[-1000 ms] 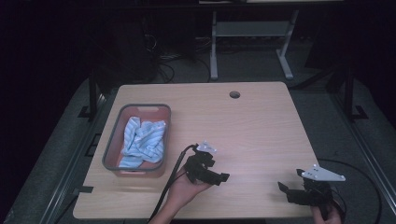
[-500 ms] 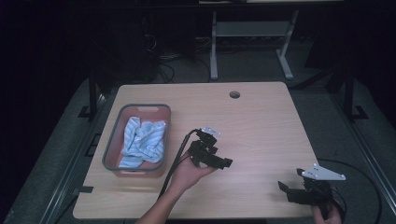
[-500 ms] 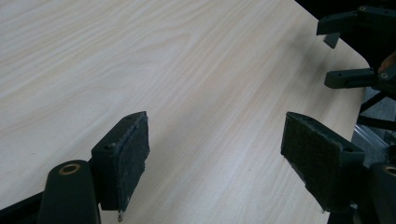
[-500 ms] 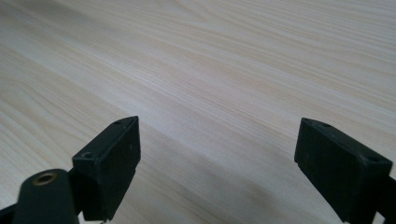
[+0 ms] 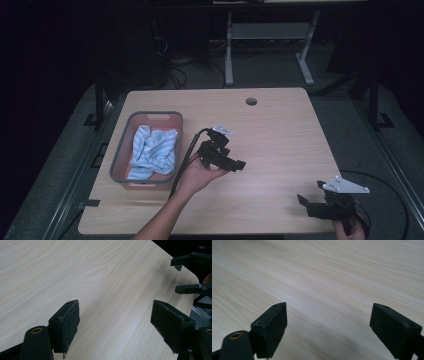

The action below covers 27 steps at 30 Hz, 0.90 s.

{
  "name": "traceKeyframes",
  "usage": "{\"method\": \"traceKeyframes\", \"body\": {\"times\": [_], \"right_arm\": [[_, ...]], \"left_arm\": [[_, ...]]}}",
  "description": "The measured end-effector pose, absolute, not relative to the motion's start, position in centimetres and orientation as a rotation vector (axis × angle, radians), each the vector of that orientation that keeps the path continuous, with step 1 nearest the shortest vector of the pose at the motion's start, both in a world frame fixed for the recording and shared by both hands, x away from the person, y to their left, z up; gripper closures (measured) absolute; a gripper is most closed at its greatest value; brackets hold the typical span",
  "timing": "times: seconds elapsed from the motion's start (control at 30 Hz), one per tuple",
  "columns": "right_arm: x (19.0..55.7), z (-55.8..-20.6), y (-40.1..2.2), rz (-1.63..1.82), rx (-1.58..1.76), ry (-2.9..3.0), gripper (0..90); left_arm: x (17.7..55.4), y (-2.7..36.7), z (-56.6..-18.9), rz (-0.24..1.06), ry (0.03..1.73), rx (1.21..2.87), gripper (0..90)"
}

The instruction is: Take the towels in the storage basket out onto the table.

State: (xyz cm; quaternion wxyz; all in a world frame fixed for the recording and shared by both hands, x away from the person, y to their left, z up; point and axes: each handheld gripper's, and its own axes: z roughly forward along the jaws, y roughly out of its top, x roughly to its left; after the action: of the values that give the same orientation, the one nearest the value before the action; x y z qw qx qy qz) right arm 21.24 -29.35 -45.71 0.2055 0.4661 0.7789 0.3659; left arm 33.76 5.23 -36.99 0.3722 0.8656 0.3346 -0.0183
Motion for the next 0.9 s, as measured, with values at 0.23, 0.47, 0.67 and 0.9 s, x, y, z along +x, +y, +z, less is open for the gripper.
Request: {"method": "traceKeyframes", "body": {"times": [0.23, 0.47, 0.67, 0.9], "right_arm": [[21.2, -45.6, -29.3, 1.026, 1.288, 2.175, 13.8], [21.1, -45.6, -29.2, 1.023, 1.283, 2.176, 13.8], [21.1, -45.6, -29.2, 1.024, 1.285, 2.176, 13.8], [21.1, -45.6, -29.1, 1.025, 1.277, 2.176, 13.8]], "left_arm": [[34.8, 5.6, -36.5, -0.060, 0.881, 2.229, 23.0], [35.5, 6.4, -35.7, -0.066, 0.909, 2.214, 23.0], [35.7, 7.1, -35.2, -0.065, 0.926, 2.206, 23.1], [35.8, 8.0, -34.7, -0.044, 0.942, 2.212, 23.2]]}}
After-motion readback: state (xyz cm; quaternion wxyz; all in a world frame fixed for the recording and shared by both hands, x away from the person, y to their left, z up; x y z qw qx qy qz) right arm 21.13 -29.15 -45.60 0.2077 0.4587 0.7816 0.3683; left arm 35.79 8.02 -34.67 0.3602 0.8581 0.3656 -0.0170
